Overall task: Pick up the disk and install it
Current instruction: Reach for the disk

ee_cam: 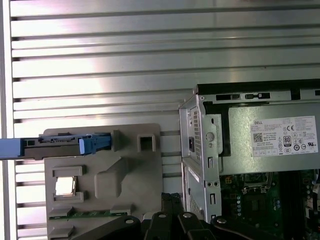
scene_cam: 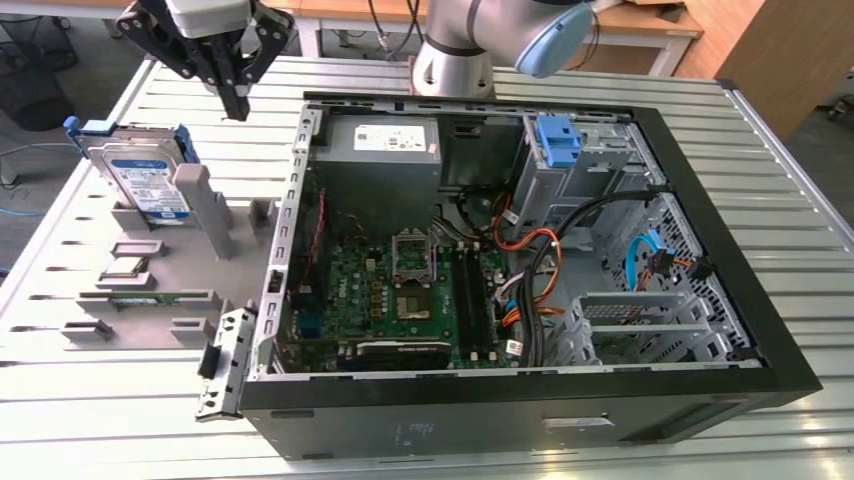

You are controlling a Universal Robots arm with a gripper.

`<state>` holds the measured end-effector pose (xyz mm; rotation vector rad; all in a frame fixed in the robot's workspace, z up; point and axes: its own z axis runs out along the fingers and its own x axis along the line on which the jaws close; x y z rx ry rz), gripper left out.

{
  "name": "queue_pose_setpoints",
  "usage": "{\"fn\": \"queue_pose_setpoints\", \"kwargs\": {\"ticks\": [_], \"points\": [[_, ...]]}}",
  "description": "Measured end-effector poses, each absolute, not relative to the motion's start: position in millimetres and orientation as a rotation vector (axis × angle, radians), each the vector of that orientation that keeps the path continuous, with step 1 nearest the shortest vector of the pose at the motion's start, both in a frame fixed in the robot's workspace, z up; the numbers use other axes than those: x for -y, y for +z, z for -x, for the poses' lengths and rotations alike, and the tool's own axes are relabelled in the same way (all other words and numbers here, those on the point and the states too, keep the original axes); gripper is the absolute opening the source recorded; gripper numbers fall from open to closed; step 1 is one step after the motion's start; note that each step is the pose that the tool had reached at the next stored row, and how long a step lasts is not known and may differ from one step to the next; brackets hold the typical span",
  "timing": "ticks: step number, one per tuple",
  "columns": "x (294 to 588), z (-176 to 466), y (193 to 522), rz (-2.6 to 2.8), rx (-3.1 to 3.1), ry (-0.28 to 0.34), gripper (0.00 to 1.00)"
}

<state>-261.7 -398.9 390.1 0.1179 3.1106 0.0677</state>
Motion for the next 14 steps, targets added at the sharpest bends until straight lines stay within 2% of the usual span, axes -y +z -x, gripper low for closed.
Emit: {"fn": "queue_pose_setpoints", "kwargs": {"ticks": [14], "points": [[398.9,267.9,389.9,-0.118,-3.111,0.068,0.11]]}}
